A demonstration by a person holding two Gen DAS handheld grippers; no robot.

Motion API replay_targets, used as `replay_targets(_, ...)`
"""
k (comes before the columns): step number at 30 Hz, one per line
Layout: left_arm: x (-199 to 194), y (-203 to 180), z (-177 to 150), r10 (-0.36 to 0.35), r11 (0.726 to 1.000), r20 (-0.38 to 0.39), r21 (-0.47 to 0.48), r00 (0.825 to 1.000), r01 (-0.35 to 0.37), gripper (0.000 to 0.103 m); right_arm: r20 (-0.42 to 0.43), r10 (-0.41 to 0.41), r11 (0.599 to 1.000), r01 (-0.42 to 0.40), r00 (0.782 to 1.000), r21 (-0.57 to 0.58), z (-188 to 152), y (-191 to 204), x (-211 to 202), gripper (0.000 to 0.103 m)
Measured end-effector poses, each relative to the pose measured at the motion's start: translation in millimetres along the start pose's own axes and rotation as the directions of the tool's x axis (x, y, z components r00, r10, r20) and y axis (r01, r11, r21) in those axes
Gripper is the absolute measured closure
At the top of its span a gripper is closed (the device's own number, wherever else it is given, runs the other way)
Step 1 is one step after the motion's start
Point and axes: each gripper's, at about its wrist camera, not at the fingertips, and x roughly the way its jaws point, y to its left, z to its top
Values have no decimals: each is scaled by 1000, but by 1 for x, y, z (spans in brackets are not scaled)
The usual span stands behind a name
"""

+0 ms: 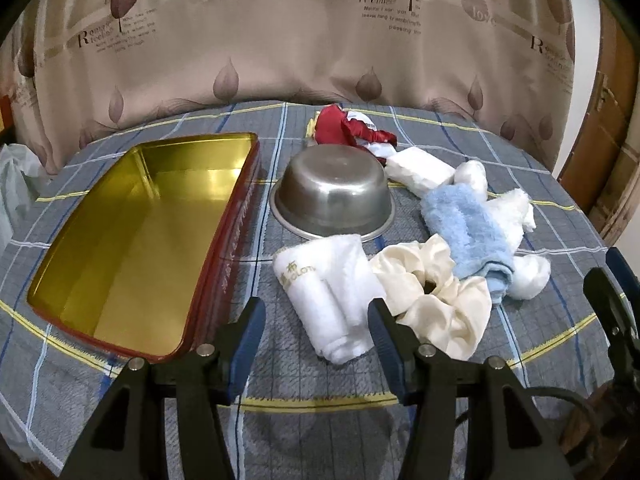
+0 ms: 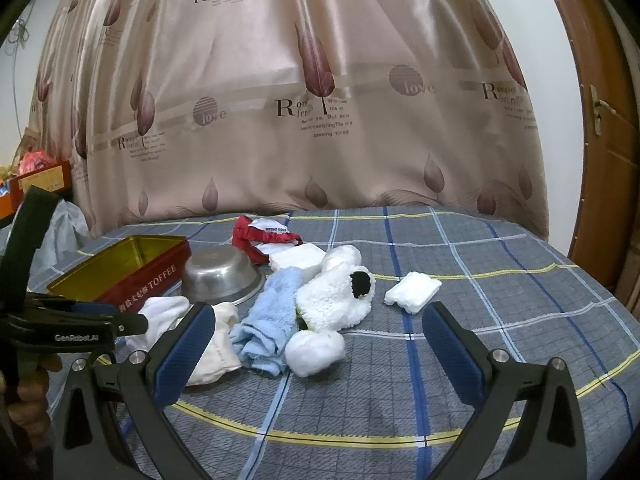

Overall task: Organize soft objects
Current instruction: 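Reach the left gripper to the folded white towel and grasp it, then carry the white towel over the gold tray and open the left gripper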

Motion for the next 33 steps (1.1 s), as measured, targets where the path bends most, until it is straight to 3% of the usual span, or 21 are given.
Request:
replay_targets(17, 26, -4, 4, -89, 996, -47, 11, 995, 90, 49, -44, 44, 997, -41, 998, 63, 3, -11, 5, 0)
replay_targets(18, 26, -4, 3, -98, 995, -42, 11, 994, 99, 50, -46, 45, 997, -42, 998, 66, 4, -12, 6, 0)
replay_targets(20, 26, -4, 2, -116, 993, -36, 7, 993, 116, 69, -52, 49, 996, -45, 997, 77, 4, -14, 7, 0)
replay_targets(23, 26, 1, 3, -123, 992, -39, -15, 992, 123, 82, -63, 55, 995, -49, 996, 92, 4, -17, 10, 0)
replay_targets(33, -8, 0, 17, -71, 997, 19, -16, 997, 71, 83, -85, 56, 993, -46, 995, 113, 3, -20, 14, 0)
